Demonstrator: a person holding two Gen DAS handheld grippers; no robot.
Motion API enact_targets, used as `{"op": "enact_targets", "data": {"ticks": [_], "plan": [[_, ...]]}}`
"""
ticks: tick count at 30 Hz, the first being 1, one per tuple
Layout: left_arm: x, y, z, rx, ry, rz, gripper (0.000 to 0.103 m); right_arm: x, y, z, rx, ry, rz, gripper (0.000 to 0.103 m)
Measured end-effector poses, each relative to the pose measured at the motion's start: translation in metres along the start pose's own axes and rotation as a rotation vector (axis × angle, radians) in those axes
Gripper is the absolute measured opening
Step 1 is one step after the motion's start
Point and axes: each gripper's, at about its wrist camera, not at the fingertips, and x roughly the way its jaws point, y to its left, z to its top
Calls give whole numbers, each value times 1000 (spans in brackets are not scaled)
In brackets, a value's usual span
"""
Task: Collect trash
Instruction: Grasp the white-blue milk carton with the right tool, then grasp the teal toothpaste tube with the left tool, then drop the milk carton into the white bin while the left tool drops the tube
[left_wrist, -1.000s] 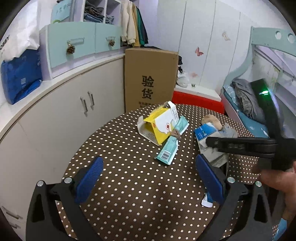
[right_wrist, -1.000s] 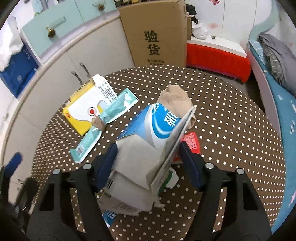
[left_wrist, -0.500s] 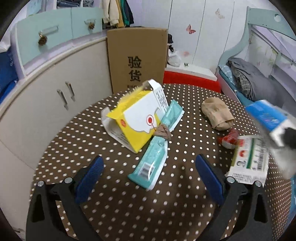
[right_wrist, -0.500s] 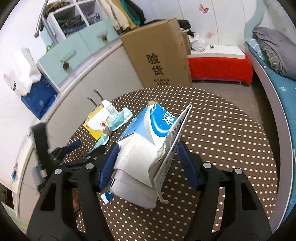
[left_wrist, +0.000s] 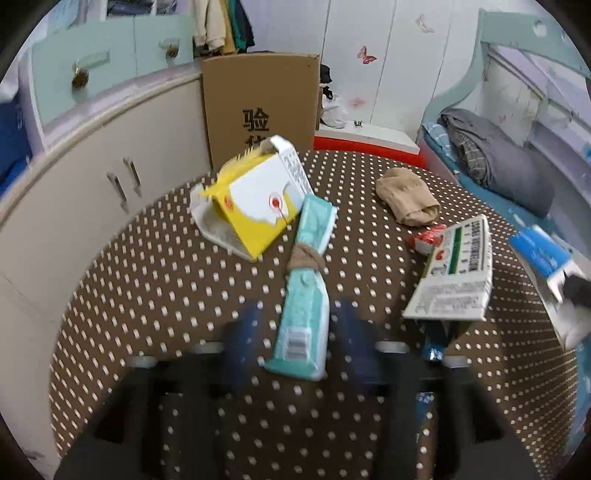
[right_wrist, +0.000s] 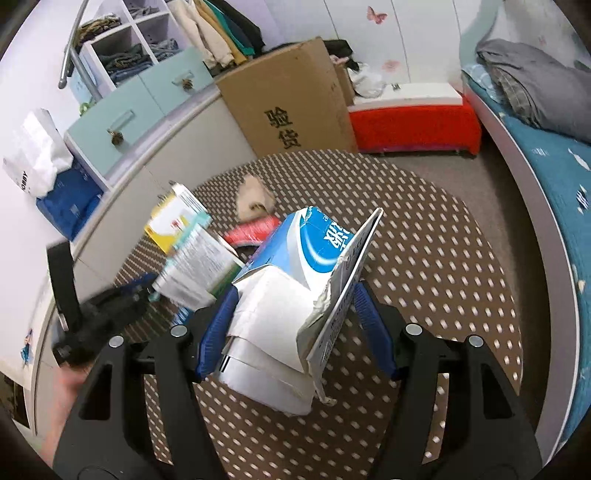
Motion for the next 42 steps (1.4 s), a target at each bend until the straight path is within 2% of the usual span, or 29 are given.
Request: {"op": "enact_targets", "data": {"ticks": [1,3,4,5,6,7,10,16,21,26,30,33,37,42], "plan": [[1,-2,4,13,-6,19,75,0,-3,-3,3,3,-3,65],[9,-8,14,47,4,31,75,-4,-8,-5,9,-3,-5,65],[14,-9,17,53,16,32,67,-6,-9,-5,7,-7,-8,65],[22,-10,21,56,39,16,31,-9,-10,-6,5,-13,-12,65],[27,-11,22,56,57,4,24,-12,-11,-5,4,-21,-16,65],[27,-12,23,59,47,10,22,-16,-14,-5,4,-28,-18,65],[21,-11,19,33,41,-37,22,-28,-19,-6,-5,-58,-31,65],[-27,-16,15,-16,-88,-51,22,-48,-31,-4,-19,-110,-43,65],[-77,-42,30,9,-191,-96,22,-70,-42,2,-18,-166,-50,65],[-115,-98,45,79,-260,-182,22,-99,-57,10,-13,-233,-76,65],[-127,-155,50,121,-278,-258,22,-127,-83,11,6,-287,-117,65],[-129,-201,48,154,-274,-328,22,-148,-117,6,55,-316,-168,65],[-125,-261,36,194,-245,-419,22,-162,-174,-13,154,-317,-244,65],[-92,-342,5,268,-135,-494,22,-152,-254,-57,309,-242,-328,65]]}}
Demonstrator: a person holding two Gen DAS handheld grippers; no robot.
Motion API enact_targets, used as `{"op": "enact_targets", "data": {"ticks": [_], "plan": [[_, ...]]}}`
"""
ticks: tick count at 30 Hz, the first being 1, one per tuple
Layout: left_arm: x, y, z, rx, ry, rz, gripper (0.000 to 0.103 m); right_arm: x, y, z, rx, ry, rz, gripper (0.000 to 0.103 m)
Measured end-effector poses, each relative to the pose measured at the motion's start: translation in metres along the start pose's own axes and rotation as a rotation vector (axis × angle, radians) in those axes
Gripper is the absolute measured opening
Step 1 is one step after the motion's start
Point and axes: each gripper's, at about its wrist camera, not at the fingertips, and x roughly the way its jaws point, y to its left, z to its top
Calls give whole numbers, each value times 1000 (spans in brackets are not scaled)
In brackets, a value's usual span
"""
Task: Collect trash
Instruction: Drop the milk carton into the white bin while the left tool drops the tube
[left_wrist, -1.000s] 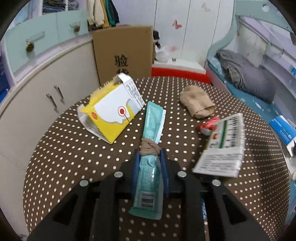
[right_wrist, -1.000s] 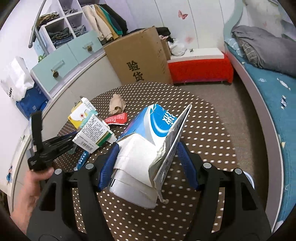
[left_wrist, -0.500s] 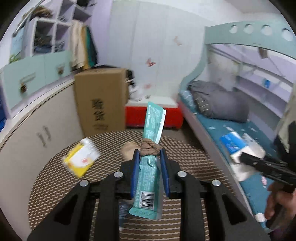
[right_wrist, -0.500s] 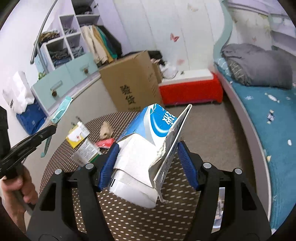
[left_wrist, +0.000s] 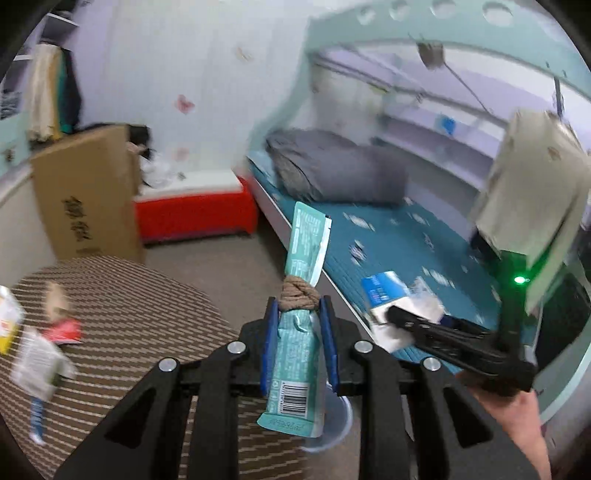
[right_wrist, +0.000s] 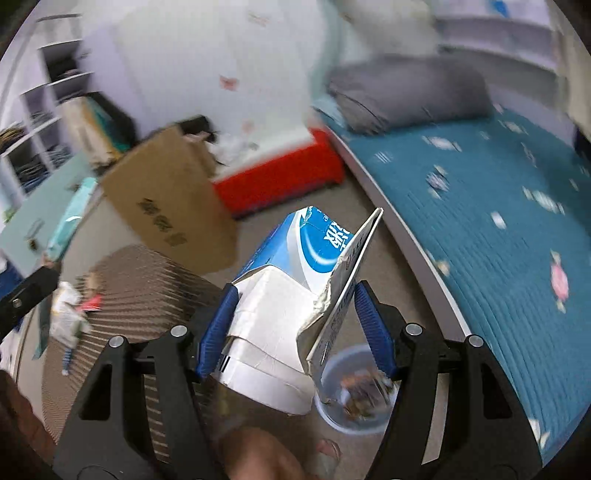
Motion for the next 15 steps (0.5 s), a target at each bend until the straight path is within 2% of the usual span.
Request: {"op": "enact_targets", "data": {"ticks": [7,12,15], "plan": [[100,-50,-48,10,225,-52,22,55,-75,-42,127,147,-77,65],[162,-59,-80,9,371,-31,22,87,-99,-64,177,227,-87,65],[180,-57,-88,0,409,-21,22,104,-104,-72,190,262,-83,65]]}}
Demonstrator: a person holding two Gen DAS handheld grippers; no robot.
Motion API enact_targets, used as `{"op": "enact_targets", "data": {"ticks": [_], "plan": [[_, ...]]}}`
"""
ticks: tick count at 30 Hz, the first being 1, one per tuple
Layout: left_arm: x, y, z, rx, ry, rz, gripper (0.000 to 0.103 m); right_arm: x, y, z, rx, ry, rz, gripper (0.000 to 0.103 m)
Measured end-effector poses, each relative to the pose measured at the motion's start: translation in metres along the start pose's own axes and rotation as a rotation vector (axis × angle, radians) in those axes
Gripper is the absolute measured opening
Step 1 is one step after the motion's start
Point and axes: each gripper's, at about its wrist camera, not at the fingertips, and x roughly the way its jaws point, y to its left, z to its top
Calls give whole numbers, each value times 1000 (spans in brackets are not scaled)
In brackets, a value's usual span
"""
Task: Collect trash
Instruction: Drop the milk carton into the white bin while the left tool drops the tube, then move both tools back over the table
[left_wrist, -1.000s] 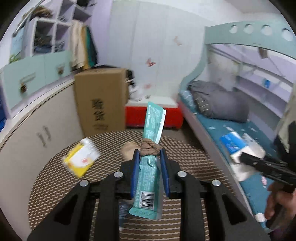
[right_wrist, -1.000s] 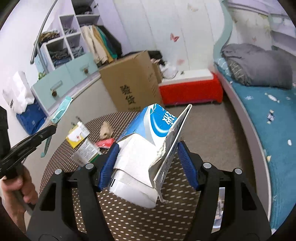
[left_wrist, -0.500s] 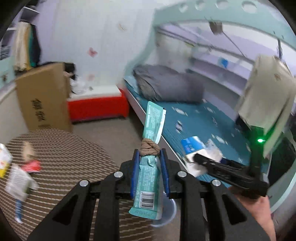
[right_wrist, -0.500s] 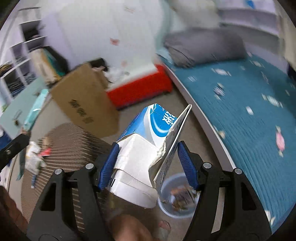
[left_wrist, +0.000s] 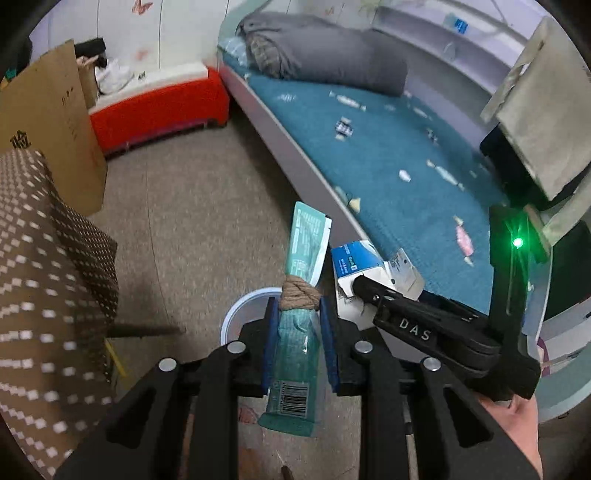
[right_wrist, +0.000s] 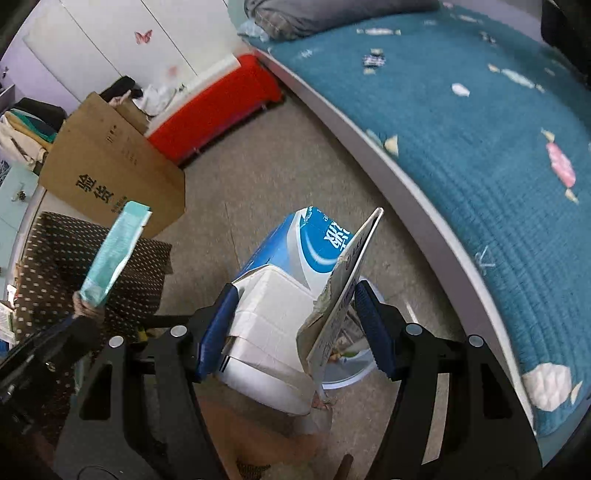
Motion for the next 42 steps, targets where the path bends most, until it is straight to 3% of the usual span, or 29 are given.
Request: {"op": "enact_targets", "data": {"ticks": [3,4,5,6,7,8,11,17,25,33,42], "plan": [[14,4,1,5,29,13,23,18,-1,1,2,34,19,67],[18,4,1,9,36,16,29,26,0,1,2,55,31,68],[23,5,5,16,49,12,54,34,0,-1,9,72,39,70],[22,7,7,20,46,33,63,40,-1,-2,27,84,42,79],[20,9,8,28,22,70,85,45,-4,-2,51,94,43,93],[16,9,11,31,-8,78,92,50,-8,-4,78,107,45,95],[10,10,16,33,-14,72,92,53,-16,-10,118,113,47,96],[-10,4,21,33,-41,60,92,30,-20,-12,144,57,-28,97],[-67,-7,25,68,-172,57,95,-27,-3,3,98,-63,-39,97],[-152,3,28,76,-341,64,97,-97,58,22,3,-202,4,97],[-232,44,13,70,-482,159,98,-162,155,23,-160,-311,85,97]]}}
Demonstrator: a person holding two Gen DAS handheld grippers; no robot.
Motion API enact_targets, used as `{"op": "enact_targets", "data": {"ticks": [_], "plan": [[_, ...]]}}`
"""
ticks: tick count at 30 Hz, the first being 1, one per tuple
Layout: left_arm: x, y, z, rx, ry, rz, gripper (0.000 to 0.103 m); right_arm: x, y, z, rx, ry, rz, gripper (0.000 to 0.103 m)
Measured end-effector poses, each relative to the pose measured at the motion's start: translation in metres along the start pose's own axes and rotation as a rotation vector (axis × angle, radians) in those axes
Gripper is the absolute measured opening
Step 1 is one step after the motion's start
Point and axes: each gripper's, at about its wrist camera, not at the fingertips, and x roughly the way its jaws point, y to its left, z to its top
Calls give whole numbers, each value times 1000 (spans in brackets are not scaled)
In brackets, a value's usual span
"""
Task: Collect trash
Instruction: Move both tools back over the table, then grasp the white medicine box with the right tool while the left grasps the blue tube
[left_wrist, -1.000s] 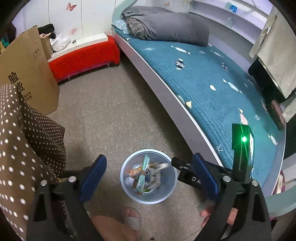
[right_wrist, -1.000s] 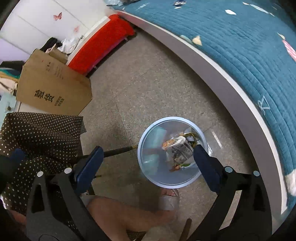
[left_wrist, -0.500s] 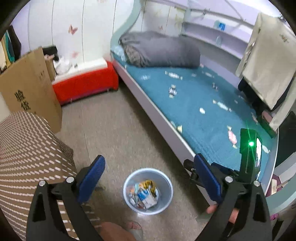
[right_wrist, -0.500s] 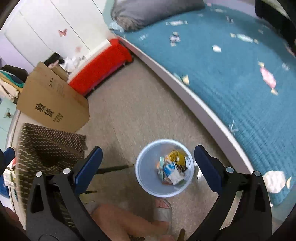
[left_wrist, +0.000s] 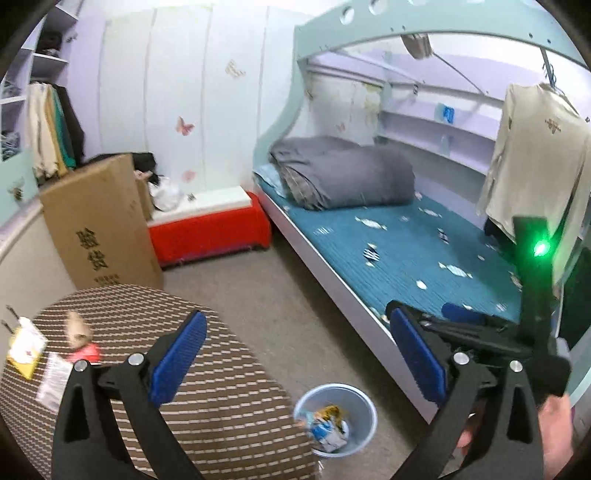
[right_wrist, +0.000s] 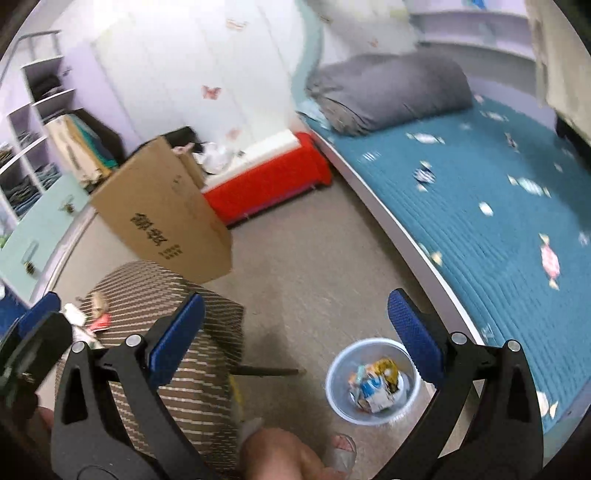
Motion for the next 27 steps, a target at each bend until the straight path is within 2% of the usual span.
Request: {"op": "enact_targets", "data": {"ticks": [8,15,23,27], "plan": [[-52,75,-6,-69,-46,113,98,-15,86,0,-114,-19,103,97],[-86,145,-27,-157,-65,222,98,-2,167,-19,-231,17,188,97],[-117,225,-65,-254,-44,350,98,24,246,-49,-336,103,278,97],[-126,263,-88,-302,-23,385,98,50,286,-71,-376,185,318,97]]}}
